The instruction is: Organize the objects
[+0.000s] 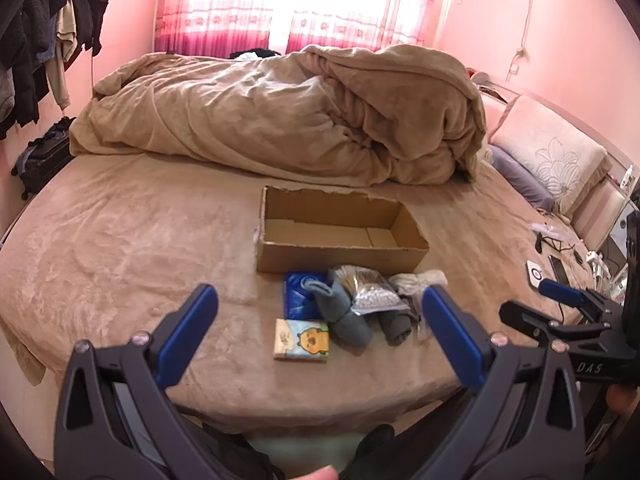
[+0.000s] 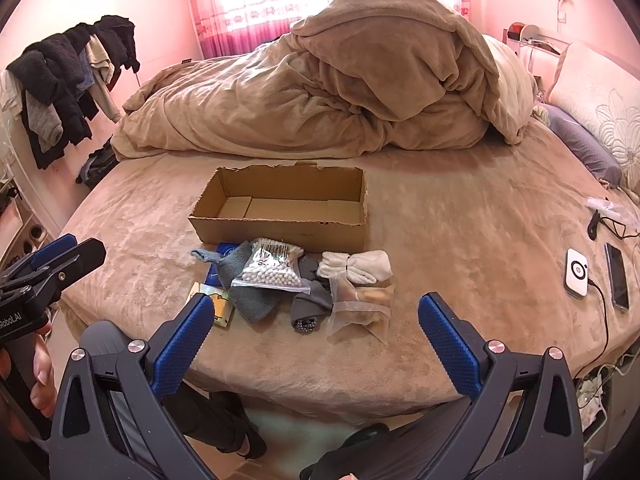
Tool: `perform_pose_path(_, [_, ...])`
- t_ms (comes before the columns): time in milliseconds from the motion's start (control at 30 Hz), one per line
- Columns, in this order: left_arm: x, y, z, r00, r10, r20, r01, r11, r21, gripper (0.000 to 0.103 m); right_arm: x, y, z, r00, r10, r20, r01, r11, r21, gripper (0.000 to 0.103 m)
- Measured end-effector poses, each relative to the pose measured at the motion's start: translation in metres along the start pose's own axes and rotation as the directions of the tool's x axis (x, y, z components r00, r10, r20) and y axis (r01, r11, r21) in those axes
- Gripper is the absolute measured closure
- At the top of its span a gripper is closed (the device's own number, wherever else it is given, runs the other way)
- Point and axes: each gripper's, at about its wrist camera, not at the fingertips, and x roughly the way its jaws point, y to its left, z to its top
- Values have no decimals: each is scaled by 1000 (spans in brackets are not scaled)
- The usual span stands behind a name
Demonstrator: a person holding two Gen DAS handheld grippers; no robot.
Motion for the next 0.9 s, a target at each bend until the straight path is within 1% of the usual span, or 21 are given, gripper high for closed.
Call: perform_pose_path(900, [-1, 1, 0, 1000, 13, -5, -13, 1000, -9, 1, 2, 0, -1, 1000, -2, -7, 2, 1000, 3, 0])
